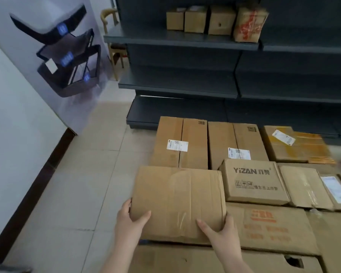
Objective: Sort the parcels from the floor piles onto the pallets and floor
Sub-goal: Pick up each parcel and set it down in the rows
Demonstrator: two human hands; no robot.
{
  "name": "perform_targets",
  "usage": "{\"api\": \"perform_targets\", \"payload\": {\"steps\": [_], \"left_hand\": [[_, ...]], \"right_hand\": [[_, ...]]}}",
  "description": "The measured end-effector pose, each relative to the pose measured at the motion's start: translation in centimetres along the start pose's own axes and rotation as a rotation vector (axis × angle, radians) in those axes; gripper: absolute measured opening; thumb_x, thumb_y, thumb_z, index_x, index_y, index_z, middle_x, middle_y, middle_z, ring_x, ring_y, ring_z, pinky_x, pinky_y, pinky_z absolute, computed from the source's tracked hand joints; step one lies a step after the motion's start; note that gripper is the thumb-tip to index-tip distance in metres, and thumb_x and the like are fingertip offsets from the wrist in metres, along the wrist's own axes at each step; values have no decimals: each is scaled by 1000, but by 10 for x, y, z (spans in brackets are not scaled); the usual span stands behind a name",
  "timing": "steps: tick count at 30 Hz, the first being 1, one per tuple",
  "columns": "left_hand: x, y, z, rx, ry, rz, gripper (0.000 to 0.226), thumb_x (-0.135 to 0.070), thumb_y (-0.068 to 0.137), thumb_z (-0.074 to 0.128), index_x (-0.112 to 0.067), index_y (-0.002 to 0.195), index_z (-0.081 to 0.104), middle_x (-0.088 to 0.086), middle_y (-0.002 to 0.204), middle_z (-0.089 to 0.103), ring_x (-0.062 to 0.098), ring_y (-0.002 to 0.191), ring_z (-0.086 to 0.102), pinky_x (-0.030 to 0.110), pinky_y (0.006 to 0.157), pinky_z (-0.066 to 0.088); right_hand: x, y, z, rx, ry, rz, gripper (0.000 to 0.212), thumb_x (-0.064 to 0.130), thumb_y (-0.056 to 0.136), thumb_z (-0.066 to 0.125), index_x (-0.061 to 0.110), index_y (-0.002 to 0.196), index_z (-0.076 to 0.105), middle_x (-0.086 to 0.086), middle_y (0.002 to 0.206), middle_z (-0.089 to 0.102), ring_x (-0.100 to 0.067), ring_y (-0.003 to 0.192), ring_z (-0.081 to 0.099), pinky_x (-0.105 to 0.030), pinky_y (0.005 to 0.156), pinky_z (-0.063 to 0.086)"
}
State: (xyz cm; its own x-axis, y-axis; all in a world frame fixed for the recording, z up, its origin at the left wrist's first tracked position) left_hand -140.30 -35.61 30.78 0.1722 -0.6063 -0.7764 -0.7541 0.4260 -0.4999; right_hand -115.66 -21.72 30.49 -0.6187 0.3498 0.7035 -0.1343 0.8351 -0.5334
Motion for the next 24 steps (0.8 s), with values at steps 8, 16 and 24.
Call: {"api": "perform_targets", "payload": {"steps": [8,16,24], "left_hand": [[-60,146,57,77,53,188,74,-27,81,74,-23,144,35,1,141,43,23,124,48,40,102,43],[-58,243,134,142,174,220,77,-21,81,74,-19,146,32,2,144,43,25,128,45,42,105,40],[25,264,174,176,406,148,63,-32,88,64,-14,143,39,3,137,52,23,124,49,27,89,37]], "right_hand": [[43,132,33,-176,68,-101,89,48,65,81,15,136,40,-3,126,53,-24,118,51,-41,98,45],[49,251,45,-223,53,-134,84,38,74,78,13,140,34,-3,135,50,-25,124,49,-39,99,43],[-25,307,77,-184,-83,49,83,46,81,69,11,145,30,-8,137,49,-29,122,51,-40,93,47]]}}
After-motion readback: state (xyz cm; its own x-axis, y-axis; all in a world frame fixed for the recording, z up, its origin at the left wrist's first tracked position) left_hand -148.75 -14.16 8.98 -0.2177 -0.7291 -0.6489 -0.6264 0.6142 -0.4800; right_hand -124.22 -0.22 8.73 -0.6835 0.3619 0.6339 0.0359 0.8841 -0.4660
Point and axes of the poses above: each hand's wrist, its own y-axis towards the middle knuckle, its own z-axis out of the palm, x = y × z, the point moved 7 cm from there along y, towards the middle knuckle
